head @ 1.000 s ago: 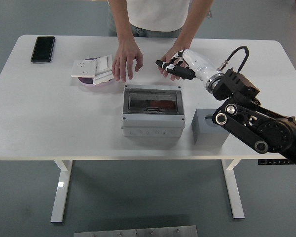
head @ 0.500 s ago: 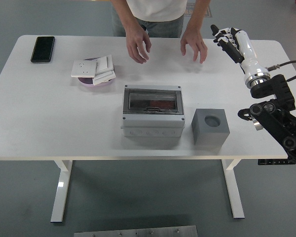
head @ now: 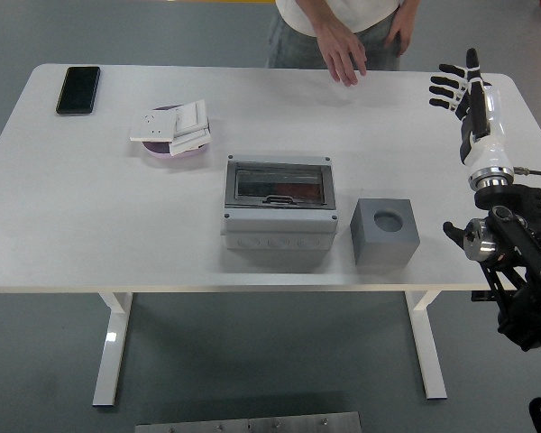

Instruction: Fetch the battery,place it into the box,close the lid of the box

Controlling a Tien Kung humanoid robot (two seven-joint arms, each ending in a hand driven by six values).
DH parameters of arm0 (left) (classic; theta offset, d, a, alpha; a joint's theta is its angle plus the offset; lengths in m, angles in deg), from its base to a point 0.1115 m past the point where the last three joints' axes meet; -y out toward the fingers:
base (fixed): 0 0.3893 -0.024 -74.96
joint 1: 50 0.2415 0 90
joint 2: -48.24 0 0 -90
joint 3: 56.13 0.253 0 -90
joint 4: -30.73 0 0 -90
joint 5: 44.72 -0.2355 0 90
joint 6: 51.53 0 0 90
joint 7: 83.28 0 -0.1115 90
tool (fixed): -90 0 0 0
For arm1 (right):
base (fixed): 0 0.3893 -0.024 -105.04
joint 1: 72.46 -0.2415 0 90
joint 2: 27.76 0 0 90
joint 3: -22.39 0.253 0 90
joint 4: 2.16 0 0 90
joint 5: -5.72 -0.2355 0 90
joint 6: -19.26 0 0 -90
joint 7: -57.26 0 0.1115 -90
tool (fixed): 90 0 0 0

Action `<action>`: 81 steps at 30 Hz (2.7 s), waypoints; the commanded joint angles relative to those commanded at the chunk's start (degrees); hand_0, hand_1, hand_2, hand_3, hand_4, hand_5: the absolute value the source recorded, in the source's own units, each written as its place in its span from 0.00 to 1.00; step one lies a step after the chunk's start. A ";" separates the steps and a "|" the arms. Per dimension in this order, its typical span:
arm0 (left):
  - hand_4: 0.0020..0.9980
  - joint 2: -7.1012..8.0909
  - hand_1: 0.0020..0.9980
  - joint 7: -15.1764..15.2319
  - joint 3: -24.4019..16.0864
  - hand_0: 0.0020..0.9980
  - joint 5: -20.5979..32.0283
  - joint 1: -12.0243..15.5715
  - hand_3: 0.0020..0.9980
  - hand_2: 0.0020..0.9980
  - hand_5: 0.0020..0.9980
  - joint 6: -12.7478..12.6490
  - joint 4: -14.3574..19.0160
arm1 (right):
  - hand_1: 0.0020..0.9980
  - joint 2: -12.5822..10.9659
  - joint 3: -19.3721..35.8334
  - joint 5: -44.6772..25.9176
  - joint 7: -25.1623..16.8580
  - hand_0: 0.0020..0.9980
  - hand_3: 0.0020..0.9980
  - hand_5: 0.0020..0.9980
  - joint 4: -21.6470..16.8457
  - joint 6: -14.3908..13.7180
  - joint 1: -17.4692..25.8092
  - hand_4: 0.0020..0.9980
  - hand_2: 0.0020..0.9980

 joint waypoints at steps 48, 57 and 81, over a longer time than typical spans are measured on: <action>0.47 -0.10 0.73 2.08 9.71 0.59 11.76 6.18 0.58 0.59 0.01 0.97 -0.16 | 0.72 1.70 5.60 1.94 7.58 0.81 0.77 1.00 -6.00 6.72 5.73 0.93 0.74; 0.47 -0.46 0.72 3.37 11.44 0.59 13.79 6.66 0.59 0.60 0.00 1.27 -0.33 | 0.71 1.72 5.31 1.28 7.47 0.79 0.75 1.00 -6.09 6.67 6.31 0.91 0.74; 0.46 -0.39 0.72 3.44 11.15 0.59 13.93 6.70 0.59 0.60 0.01 1.44 -0.48 | 0.73 1.46 5.16 1.08 8.10 0.80 0.76 1.00 -7.49 7.87 6.44 0.92 0.75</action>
